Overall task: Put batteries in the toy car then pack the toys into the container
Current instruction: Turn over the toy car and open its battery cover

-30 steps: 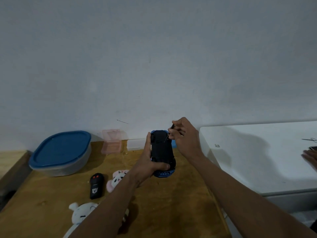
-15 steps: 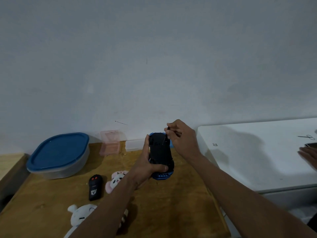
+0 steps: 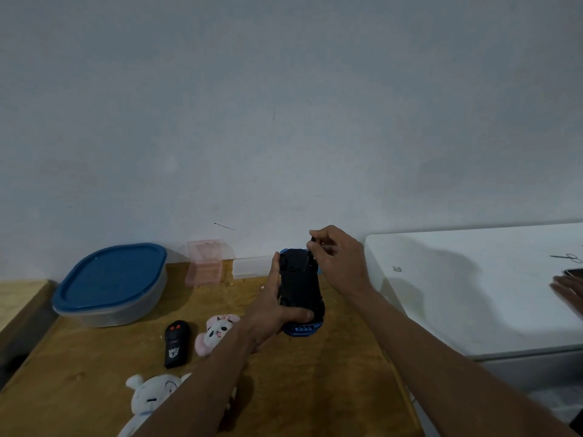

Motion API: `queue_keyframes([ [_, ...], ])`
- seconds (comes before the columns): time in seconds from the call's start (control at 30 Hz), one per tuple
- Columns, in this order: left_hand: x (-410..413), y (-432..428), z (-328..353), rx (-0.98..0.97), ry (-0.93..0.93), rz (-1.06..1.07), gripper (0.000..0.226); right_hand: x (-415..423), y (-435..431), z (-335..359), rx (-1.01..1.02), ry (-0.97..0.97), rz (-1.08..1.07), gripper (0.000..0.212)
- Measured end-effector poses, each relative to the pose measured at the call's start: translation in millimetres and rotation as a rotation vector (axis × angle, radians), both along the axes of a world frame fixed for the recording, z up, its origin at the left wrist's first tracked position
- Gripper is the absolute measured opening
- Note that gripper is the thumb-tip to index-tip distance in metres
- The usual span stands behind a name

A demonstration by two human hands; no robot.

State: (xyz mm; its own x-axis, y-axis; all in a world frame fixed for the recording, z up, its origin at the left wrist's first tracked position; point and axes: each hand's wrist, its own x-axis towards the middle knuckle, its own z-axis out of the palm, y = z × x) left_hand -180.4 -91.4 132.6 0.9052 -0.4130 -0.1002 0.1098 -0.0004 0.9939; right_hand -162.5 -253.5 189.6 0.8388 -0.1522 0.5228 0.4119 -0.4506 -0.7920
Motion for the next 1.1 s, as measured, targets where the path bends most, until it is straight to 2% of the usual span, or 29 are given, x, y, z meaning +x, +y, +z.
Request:
queue_keyframes([
  [0.27, -5, 2, -5, -0.008, 0.037, 0.009, 0.129, -3, 3, -2, -0.006, 0.021, -0.03, 0.013],
  [0.4, -8, 2, -2, 0.012, 0.03, -0.008, 0.13, -4, 4, -5, -0.019, -0.007, -0.012, 0.006],
  [0.53, -9, 1, -1, 0.007, 0.005, -0.013, 0.128, -8, 4, -4, -0.036, -0.013, 0.046, 0.022],
  [0.73, -12, 1, 2, -0.003, 0.023, -0.013, 0.128, -7, 3, -3, -0.037, -0.018, -0.011, 0.007],
  [0.97, -15, 1, 2, 0.001, 0.026, -0.006, 0.127, -11, 2, -4, -0.107, -0.084, 0.003, 0.017],
  [1.1, -16, -2, 2, -0.003, 0.039, -0.008, 0.128, -11, 4, -2, -0.075, -0.09, -0.017, 0.011],
])
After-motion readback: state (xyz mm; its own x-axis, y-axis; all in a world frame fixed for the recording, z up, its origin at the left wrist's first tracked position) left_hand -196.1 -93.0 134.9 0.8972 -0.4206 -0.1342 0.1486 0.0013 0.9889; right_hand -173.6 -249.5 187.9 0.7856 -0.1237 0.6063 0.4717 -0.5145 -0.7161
